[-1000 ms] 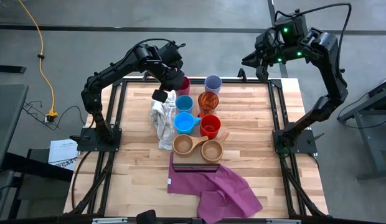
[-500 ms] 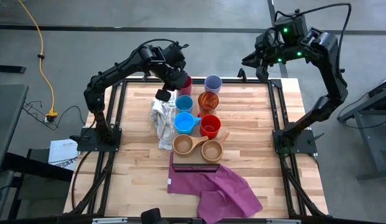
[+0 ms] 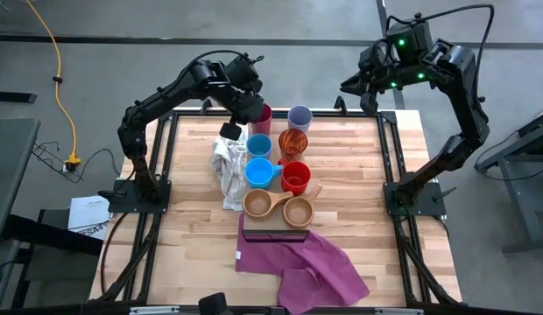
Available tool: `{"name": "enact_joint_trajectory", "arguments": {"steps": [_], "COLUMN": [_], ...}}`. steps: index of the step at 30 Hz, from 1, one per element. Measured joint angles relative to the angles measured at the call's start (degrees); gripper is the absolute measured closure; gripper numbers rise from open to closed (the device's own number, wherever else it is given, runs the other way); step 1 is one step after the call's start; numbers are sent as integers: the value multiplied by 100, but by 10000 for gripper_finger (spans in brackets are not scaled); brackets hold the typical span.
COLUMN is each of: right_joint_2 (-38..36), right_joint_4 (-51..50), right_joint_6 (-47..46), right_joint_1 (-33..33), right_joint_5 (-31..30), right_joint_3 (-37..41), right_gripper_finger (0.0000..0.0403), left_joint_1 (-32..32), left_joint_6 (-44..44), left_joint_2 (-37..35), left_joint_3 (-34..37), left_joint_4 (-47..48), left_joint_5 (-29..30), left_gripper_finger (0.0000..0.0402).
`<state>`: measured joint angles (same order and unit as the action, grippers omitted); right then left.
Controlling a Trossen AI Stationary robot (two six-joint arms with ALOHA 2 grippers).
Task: Stack small to large cups/mugs on shelf
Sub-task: Put the pink cup on the shelf, then adjust the purple cup on the shelf
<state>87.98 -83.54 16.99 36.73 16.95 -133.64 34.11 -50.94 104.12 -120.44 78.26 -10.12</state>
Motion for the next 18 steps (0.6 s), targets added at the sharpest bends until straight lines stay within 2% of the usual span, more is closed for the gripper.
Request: {"name": "enact_joint_trajectory", "arguments": {"steps": [12, 18], "right_joint_2": [0, 0], "right_joint_4": [2, 18], "right_joint_6": [2, 79], "right_joint_1": [0, -1], "right_joint_5": [0, 0], "right_joint_3": [-1, 0], "right_gripper_finger": [357, 382], "left_joint_1": [0, 0], "left_joint_6": [66, 68], "left_joint_2": [-79, -340], "left_joint_3": [-5, -5], "left_joint_4": [131, 4], "left_joint_5": [-186, -187], "left_gripper_finger": [355, 355]}}
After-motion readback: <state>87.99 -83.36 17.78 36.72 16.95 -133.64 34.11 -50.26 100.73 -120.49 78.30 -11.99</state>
